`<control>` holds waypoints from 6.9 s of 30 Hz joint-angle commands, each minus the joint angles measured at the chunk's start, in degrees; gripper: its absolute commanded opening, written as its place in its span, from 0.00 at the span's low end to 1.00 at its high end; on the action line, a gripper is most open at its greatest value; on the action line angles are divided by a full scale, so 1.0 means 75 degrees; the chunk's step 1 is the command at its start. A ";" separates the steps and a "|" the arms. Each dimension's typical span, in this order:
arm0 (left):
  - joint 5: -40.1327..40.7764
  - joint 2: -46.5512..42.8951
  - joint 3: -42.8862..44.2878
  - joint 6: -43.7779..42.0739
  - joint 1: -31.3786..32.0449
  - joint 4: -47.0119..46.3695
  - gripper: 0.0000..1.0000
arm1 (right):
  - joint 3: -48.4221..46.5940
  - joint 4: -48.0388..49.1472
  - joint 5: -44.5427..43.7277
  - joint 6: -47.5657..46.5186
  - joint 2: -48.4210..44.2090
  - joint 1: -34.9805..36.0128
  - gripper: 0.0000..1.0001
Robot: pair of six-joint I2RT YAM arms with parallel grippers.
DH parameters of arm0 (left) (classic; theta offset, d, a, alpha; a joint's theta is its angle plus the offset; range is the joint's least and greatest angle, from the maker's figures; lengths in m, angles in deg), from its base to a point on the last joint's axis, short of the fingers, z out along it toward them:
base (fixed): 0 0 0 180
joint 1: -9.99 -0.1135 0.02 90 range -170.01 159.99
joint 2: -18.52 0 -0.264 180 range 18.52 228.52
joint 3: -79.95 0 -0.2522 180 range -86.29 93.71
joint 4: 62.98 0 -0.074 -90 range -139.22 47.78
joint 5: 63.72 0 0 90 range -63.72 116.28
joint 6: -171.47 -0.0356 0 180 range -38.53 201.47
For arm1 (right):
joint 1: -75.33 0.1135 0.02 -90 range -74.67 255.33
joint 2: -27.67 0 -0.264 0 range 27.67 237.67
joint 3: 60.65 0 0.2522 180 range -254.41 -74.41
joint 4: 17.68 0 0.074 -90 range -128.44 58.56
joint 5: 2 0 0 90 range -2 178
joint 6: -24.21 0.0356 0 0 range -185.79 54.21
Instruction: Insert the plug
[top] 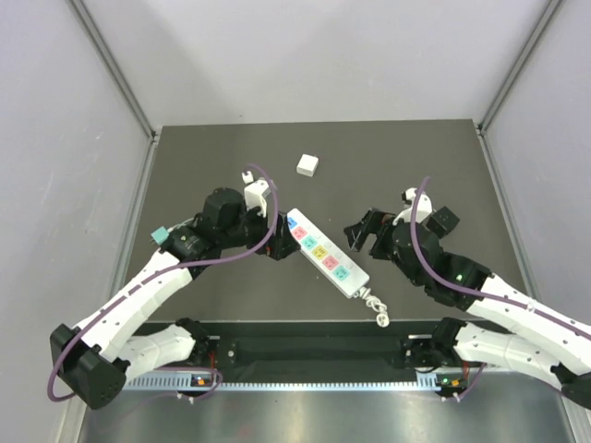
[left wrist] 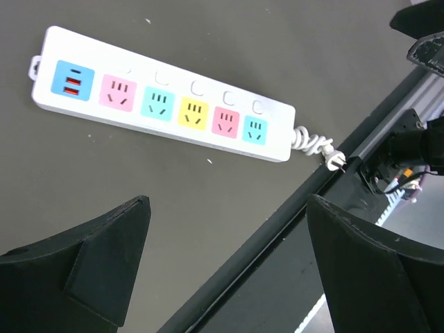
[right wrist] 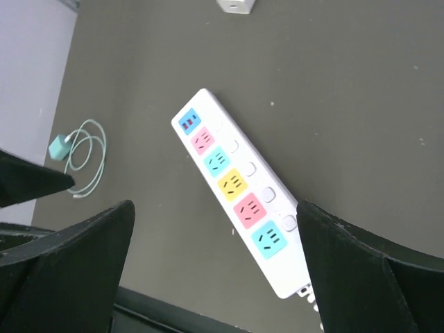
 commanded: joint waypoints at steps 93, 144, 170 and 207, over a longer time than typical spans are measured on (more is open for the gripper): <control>0.0055 0.1274 -0.0479 0.2098 0.1025 -0.4435 0.98 | 0.0243 0.3282 0.4321 0.1926 0.1107 -0.1951 0.39; -0.0997 0.0980 0.0387 0.4757 0.1177 -0.4295 0.00 | 0.2318 0.4889 0.3786 -0.3731 -0.2574 -0.0848 1.00; -0.2183 0.1098 -0.0175 0.7945 0.1189 -0.6392 0.00 | 0.3138 0.8543 0.4953 -0.4895 -0.1414 -0.0778 0.91; -0.2312 0.1426 -0.0632 0.9036 0.1189 -0.7330 0.00 | 0.3079 0.8872 0.4695 -0.4449 -0.1108 -0.0778 0.79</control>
